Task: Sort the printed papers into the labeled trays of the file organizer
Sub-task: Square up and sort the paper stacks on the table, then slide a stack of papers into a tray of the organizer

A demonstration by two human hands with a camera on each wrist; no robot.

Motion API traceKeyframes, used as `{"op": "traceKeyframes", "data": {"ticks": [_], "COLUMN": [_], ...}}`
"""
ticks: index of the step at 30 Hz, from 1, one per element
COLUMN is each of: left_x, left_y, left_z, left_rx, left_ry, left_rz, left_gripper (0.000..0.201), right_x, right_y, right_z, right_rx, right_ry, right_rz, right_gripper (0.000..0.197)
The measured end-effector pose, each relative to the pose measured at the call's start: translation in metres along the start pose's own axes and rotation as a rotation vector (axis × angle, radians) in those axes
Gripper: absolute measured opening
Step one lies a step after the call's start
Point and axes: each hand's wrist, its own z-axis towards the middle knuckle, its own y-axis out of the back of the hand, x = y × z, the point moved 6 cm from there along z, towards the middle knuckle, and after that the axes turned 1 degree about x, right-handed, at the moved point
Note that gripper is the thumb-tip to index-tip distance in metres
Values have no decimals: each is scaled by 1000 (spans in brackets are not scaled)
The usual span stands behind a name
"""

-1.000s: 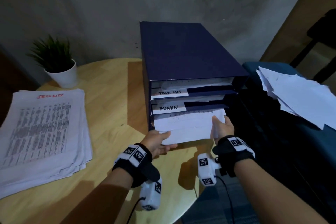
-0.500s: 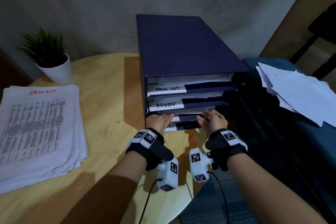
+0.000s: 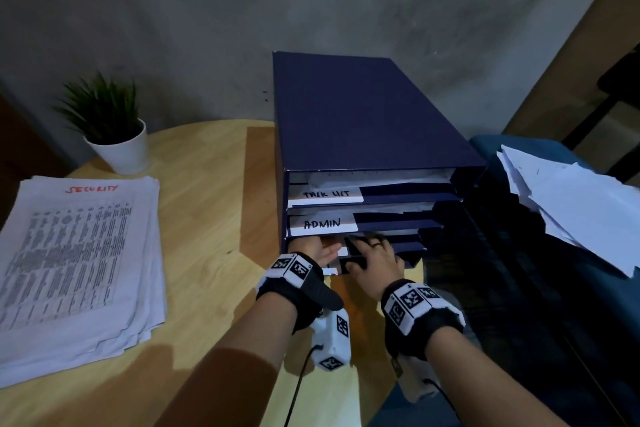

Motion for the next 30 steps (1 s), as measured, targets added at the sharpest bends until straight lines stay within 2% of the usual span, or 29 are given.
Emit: {"op": "traceKeyframes", "data": {"ticks": [2, 4, 6, 10, 12, 15, 17, 20, 22, 24, 27, 30], "left_x": [1, 0, 3, 4, -2, -21, -32, -50, -60, -67, -68, -59], "left_y": [0, 0, -1, 15, 40, 85, 114, 160, 189, 214, 245, 269], "left_z": [-2, -6, -12, -31, -39, -49, -54, -59, -65, -74, -81, -78], "left_rx": [18, -11, 17, 122, 114, -22, -116, -314, -468, -569, -609, -565], "left_ry": [28, -6, -30, 2, 10, -35, -86, -231, -293, -276, -242, -180], "left_rz": [-53, 39, 187, 493, 612, 671, 619, 670, 880, 1139, 1490, 1648], "left_gripper": [39, 39, 39, 36, 35, 28, 20, 26, 27, 28, 30, 48], "right_x": [2, 3, 1, -2, 6, 28, 44, 72, 92, 116, 151, 183], "right_y": [-3, -2, 2, 4, -5, -27, -40, -61, -76, -91, -114, -131], "right_z": [4, 7, 8, 4, -5, -23, -34, -51, -61, -68, -72, -69], "right_rx": [51, 84, 89, -9, -56, -52, -18, 111, 201, 303, 465, 540], "right_ry": [-18, -36, -65, -129, -152, -133, -108, -56, -5, 73, 221, 328], "right_rz": [-55, -88, -128, -162, -137, -110, -119, -188, -217, -234, -225, -214], "right_gripper": [53, 53, 53, 52, 57, 64, 68, 75, 73, 71, 68, 64]}}
